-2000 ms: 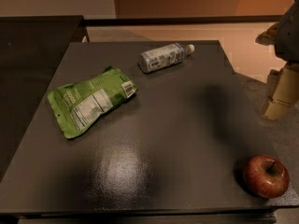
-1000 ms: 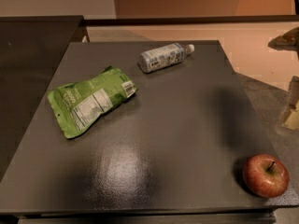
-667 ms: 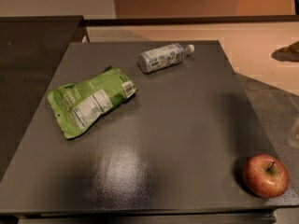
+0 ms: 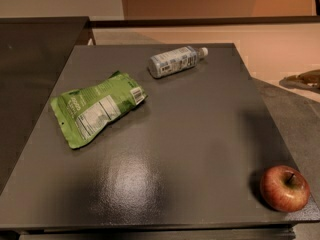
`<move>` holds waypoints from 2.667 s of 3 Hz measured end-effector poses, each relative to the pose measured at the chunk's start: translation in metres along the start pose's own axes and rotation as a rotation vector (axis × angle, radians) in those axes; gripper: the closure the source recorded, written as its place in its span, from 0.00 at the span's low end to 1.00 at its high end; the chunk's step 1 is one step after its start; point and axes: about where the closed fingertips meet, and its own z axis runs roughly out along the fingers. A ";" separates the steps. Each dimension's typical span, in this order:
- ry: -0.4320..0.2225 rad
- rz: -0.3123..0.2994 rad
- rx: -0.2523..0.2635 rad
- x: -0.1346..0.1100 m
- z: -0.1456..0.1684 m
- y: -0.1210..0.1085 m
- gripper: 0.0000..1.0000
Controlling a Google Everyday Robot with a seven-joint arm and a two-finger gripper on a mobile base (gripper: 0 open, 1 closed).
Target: Pick apple
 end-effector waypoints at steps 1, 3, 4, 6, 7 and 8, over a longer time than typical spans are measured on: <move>-0.025 -0.080 -0.028 -0.006 0.017 0.021 0.00; -0.027 -0.157 -0.107 0.001 0.052 0.052 0.00; -0.022 -0.164 -0.135 0.008 0.065 0.062 0.00; -0.022 -0.139 -0.140 0.022 0.070 0.066 0.16; -0.025 -0.120 -0.135 0.027 0.066 0.065 0.48; -0.029 -0.101 -0.128 0.027 0.062 0.063 0.70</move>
Offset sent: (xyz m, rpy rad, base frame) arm -0.0536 0.0257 -0.0641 0.0144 0.0512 0.2246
